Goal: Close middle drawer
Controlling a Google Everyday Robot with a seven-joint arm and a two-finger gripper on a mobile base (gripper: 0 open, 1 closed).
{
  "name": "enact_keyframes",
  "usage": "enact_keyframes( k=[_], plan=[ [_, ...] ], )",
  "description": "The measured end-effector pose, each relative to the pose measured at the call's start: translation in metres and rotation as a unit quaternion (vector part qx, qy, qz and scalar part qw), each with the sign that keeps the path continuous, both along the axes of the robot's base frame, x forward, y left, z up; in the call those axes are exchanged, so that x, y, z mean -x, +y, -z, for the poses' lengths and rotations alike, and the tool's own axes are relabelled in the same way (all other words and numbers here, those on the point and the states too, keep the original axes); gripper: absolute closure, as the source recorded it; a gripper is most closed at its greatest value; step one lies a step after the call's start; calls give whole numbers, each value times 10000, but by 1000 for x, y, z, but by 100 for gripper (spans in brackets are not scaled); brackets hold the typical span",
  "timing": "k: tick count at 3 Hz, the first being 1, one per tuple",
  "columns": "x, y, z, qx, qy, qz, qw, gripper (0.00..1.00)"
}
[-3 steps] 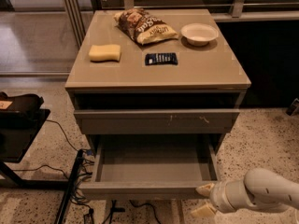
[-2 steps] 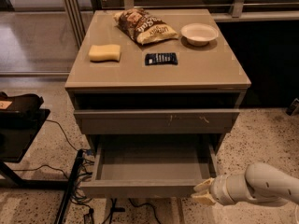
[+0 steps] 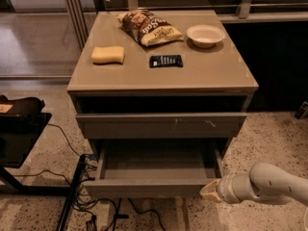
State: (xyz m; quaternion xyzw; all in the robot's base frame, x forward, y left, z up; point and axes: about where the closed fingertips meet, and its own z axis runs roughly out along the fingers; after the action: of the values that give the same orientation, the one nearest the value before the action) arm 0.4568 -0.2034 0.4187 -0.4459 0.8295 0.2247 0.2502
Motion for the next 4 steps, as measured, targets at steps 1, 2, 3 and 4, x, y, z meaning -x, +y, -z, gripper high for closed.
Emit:
enact_keyframes(
  k=[1, 2, 3, 4],
  plan=[
    [0, 0, 0, 0, 0, 0, 10000, 82],
    [0, 0, 0, -1, 1, 0, 10000, 58],
    [1, 4, 1, -175, 164, -47, 9997, 35],
    [-19, 17, 9, -390, 364, -96, 9985, 12]
  ],
)
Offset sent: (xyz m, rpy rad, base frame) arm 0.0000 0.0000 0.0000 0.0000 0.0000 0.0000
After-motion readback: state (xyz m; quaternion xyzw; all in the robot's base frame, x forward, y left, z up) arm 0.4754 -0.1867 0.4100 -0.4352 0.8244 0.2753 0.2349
